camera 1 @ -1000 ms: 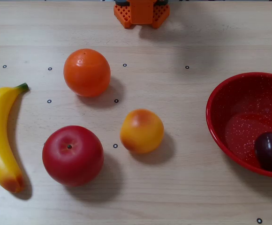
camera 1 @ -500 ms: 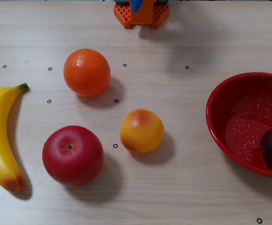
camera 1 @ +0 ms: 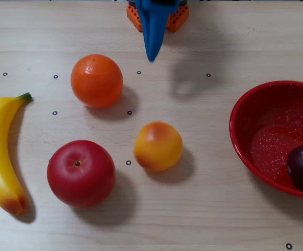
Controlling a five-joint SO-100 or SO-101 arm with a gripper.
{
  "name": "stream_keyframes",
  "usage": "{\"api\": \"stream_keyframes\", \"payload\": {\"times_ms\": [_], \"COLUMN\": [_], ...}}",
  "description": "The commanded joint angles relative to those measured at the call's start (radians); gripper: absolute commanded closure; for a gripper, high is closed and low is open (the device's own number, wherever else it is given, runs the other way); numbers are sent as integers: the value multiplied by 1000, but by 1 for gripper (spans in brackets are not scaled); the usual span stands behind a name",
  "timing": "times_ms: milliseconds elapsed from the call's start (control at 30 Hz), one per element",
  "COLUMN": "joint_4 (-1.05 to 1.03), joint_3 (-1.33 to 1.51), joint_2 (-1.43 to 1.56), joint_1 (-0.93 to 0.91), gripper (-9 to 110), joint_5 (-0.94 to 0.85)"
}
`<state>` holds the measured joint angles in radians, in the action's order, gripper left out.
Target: Put plum in the red bowl.
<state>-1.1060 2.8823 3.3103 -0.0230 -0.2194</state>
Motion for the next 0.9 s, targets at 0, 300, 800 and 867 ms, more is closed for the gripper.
{"api": "stream_keyframes", "payload": {"times_ms": [0,300,800,867], "joint_4": [103,311,250,250], "joint_3": [21,239,304,304], "joint_2": [20,20,21,21], "joint_1": [6,9,29,28], "gripper": [102,102,102,102], "joint_5": [46,178,244,255]}}
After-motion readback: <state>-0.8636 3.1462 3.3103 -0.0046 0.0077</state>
